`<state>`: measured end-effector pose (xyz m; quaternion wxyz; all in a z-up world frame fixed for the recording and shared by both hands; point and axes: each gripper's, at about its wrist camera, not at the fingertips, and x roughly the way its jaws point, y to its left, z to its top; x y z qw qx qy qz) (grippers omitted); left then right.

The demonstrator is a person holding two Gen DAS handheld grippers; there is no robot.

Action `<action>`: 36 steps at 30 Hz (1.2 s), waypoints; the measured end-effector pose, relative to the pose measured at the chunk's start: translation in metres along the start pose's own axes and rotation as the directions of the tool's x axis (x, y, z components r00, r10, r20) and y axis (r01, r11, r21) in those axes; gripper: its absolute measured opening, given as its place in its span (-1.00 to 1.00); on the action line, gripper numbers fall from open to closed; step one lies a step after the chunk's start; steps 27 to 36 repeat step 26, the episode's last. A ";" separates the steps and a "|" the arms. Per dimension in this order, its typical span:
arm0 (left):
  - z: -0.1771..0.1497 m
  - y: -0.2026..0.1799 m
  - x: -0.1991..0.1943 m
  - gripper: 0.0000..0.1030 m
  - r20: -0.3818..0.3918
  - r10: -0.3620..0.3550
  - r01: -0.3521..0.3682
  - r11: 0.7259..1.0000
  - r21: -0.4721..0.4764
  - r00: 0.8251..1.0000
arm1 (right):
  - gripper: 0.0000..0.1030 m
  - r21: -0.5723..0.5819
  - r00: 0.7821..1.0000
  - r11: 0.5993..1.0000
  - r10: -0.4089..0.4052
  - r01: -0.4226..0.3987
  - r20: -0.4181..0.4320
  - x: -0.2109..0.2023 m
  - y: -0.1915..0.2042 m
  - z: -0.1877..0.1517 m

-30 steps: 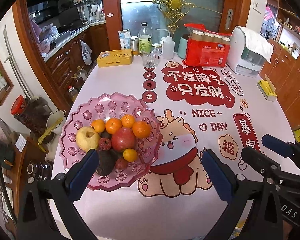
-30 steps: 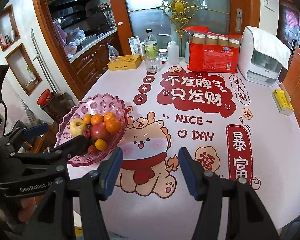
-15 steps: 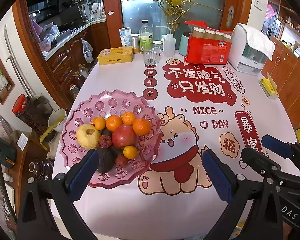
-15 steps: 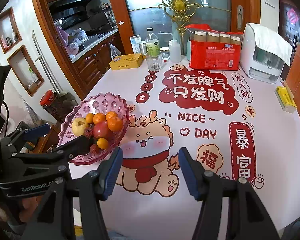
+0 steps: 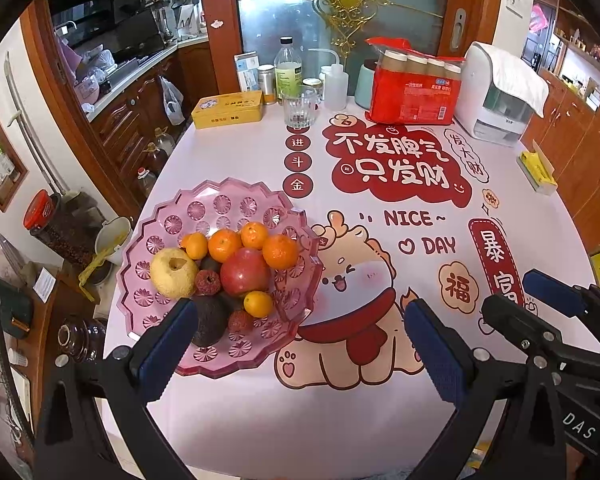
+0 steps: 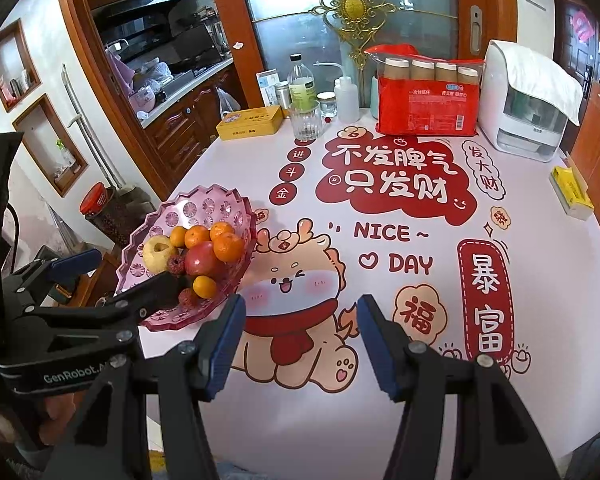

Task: Organize fruits

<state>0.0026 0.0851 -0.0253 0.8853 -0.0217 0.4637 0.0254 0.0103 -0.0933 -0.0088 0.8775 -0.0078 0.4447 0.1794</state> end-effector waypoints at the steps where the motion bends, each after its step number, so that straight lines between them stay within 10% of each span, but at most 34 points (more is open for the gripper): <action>1: 0.000 0.000 0.000 0.98 0.000 0.000 0.000 1.000 -0.001 1.000 | 0.13 0.001 1.000 1.000 0.000 0.000 0.000 0.000 0.000 0.000; 36: 0.001 -0.002 0.000 0.98 -0.006 0.001 -0.001 1.000 0.001 1.000 | 0.13 0.004 1.000 1.000 0.005 -0.005 -0.004 0.000 -0.003 0.000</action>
